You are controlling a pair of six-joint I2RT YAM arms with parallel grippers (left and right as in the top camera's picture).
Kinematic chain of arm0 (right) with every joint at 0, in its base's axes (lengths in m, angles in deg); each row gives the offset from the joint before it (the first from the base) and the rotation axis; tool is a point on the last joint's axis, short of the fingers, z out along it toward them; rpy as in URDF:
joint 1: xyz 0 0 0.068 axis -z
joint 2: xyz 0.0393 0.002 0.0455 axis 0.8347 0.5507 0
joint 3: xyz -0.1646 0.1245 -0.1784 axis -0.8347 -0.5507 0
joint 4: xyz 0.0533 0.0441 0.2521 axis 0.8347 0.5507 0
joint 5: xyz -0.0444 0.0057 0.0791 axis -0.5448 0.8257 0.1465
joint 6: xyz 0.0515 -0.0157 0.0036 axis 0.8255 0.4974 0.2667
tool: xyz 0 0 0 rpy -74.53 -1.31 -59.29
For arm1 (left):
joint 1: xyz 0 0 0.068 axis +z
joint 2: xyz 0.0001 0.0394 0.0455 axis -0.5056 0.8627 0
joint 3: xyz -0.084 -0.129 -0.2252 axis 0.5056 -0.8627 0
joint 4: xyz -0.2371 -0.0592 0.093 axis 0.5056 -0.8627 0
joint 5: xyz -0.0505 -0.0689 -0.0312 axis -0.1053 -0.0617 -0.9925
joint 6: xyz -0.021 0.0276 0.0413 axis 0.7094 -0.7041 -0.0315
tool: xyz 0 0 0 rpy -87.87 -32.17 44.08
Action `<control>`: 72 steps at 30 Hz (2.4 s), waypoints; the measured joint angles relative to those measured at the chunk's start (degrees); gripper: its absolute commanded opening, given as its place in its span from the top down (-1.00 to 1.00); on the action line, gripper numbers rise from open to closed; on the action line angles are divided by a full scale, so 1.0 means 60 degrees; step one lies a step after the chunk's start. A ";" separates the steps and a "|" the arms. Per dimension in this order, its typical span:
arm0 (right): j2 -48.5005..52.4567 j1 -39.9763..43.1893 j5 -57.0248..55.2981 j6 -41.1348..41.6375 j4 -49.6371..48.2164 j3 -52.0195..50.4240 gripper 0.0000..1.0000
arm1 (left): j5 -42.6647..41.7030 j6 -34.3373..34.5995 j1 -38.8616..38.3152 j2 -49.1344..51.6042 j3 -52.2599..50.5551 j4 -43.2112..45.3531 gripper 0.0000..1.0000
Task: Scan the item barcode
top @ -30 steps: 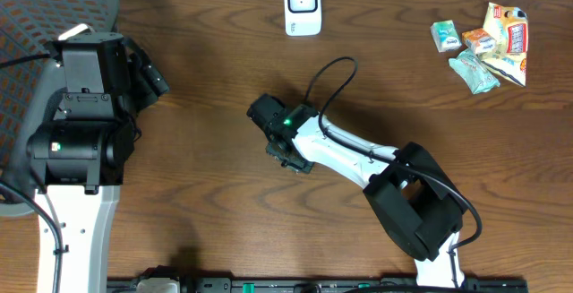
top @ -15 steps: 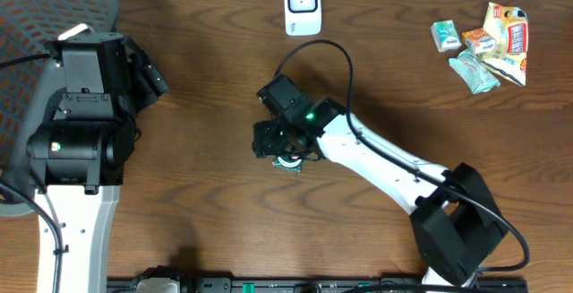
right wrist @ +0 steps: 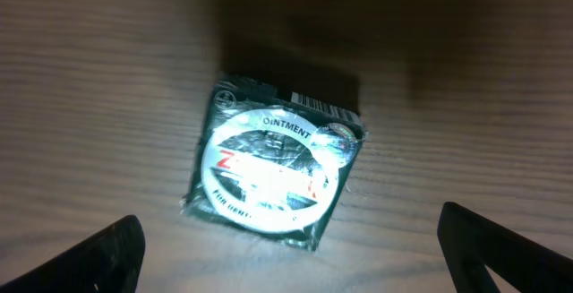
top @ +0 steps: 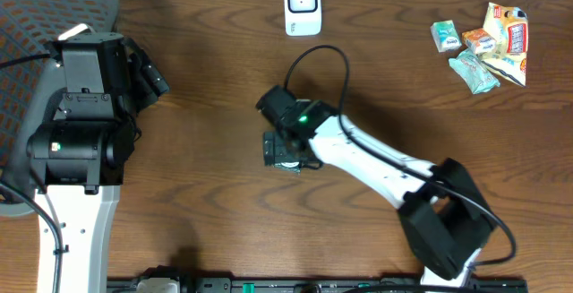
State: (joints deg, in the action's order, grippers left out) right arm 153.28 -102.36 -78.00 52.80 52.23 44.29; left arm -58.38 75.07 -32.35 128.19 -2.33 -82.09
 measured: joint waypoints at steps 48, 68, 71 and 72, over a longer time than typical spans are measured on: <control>0.0426 -0.0572 -0.0579 0.0346 -0.1512 -0.0871 -0.95 | -0.0004 0.0000 0.0000 0.0000 0.0000 0.0000 -0.95; 0.0426 -0.0572 -0.0546 0.0896 -0.1581 -0.0871 -0.93 | 0.0000 0.0000 0.0000 0.0000 0.0000 0.0000 -0.96; 0.0426 -0.0572 -0.0612 0.1162 -0.1581 -0.0871 -0.93 | 0.0000 0.0000 0.0000 0.0000 0.0000 0.0000 -0.95; 0.0426 -0.0572 -0.0641 0.1202 -0.1581 -0.0871 -0.93 | 0.0000 0.0000 0.0000 0.0000 0.0000 0.0000 -0.95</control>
State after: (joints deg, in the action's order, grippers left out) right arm 155.83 -105.79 -81.85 60.01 42.74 39.07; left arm -58.38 75.07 -32.35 128.19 -2.33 -82.09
